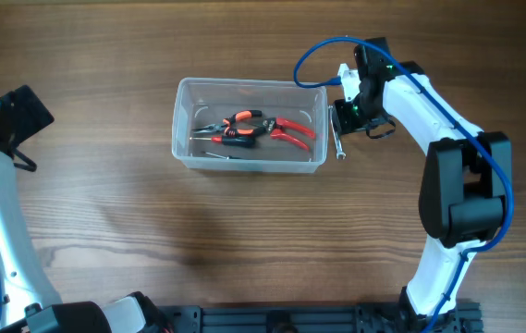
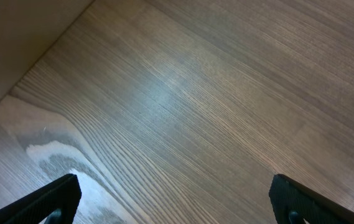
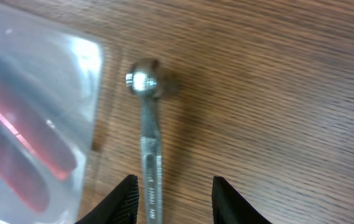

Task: Pack container
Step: 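Grasp the silver wrench with the right gripper, then place the silver wrench into the container and open the gripper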

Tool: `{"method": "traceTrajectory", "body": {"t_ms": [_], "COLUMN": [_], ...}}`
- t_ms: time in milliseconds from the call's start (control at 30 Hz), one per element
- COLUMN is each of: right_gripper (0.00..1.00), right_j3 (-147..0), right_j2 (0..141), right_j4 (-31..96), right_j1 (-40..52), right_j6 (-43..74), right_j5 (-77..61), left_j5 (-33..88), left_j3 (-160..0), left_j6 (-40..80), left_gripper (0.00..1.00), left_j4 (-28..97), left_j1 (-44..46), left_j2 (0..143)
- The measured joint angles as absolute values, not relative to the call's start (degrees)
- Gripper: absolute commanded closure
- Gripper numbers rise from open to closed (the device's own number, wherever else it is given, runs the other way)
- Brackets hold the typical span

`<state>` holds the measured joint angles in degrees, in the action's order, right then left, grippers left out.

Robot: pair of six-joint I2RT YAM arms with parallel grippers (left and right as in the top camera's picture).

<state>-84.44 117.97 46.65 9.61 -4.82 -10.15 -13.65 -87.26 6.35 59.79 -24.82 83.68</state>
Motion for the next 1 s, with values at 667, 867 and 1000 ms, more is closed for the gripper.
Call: {"method": "traceTrajectory", "body": {"t_ms": [667,867,1000], "right_gripper": [0.96,0.96,0.96], "right_j3": [-84.8,-85.5,-85.7], "right_j2": [122.1,122.0,115.8], "right_j4": [42.2,46.6,51.7], "right_j1": [10.8,10.9,11.1], "right_j6": [-0.6,0.4,1.4], "right_j5": [-11.7,-11.0,-8.3], "left_j5": [-13.6,-13.6,-13.6], "left_j3": [-87.3,-87.3,-87.3], "left_j6": [6.3,6.3,6.3], "left_gripper": [0.0,0.0,0.0], "left_j4": [59.8,59.8,59.8], "left_j1": [-24.8,-24.8,-24.8], "left_j2": [83.7,83.7,83.7]}}
